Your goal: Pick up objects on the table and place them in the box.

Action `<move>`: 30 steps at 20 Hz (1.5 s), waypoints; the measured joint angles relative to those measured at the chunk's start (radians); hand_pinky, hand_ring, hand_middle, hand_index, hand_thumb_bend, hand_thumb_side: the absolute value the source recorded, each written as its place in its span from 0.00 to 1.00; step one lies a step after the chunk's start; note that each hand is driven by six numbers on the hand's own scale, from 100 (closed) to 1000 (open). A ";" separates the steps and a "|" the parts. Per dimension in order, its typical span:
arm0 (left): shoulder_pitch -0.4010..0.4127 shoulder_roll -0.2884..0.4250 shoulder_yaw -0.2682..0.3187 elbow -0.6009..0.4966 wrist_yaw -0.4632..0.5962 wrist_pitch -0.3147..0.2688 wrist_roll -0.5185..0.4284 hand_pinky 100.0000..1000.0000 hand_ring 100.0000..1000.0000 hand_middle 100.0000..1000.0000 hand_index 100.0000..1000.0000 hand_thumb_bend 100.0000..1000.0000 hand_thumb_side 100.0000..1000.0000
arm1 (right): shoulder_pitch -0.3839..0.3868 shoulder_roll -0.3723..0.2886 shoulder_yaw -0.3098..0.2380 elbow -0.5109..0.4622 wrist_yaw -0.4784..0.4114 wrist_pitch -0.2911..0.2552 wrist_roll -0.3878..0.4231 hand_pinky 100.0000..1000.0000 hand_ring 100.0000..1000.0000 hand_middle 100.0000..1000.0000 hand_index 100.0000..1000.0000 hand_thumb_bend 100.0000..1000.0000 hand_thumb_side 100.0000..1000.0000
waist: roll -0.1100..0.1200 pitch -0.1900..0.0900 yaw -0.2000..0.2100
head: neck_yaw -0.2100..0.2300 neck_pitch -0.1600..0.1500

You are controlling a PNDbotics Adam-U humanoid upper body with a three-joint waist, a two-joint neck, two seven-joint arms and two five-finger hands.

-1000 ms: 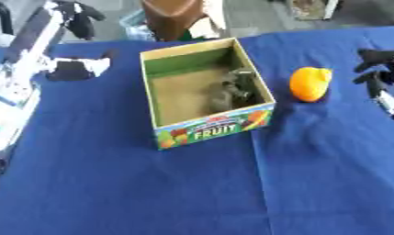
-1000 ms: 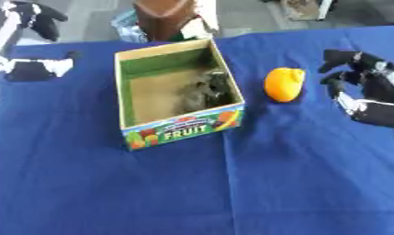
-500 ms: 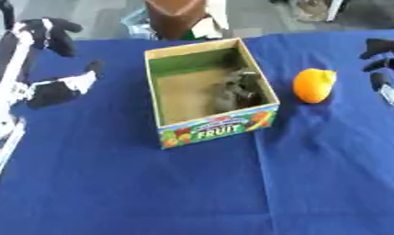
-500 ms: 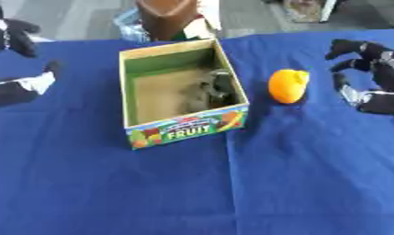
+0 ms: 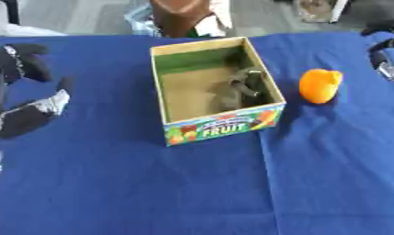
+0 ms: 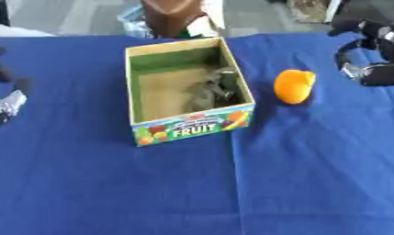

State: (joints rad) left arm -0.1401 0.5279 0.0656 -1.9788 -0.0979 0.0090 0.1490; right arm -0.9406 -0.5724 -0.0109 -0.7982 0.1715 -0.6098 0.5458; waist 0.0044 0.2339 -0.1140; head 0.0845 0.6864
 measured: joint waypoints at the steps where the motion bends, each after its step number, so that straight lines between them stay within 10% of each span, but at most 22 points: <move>1: 0.001 -0.002 0.000 0.000 0.002 -0.002 0.000 0.51 0.45 0.40 0.69 0.22 0.00 | -0.005 0.005 -0.002 0.023 0.014 -0.010 -0.010 0.72 1.00 0.80 0.92 0.00 0.14 | 0.000 0.000 0.002 | -0.003 0.000; 30: 0.011 -0.045 -0.001 -0.001 0.010 -0.007 -0.009 0.51 0.45 0.39 0.69 0.18 0.00 | -0.045 0.124 0.000 0.163 0.433 -0.084 -0.208 0.86 1.00 0.83 0.90 0.03 0.24 | 0.016 0.007 0.032 | -0.046 0.000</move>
State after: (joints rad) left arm -0.1292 0.4825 0.0648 -1.9801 -0.0876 0.0022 0.1397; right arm -0.9860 -0.4481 -0.0108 -0.6355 0.6046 -0.6935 0.3377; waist 0.0199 0.2410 -0.0816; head 0.0388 0.6866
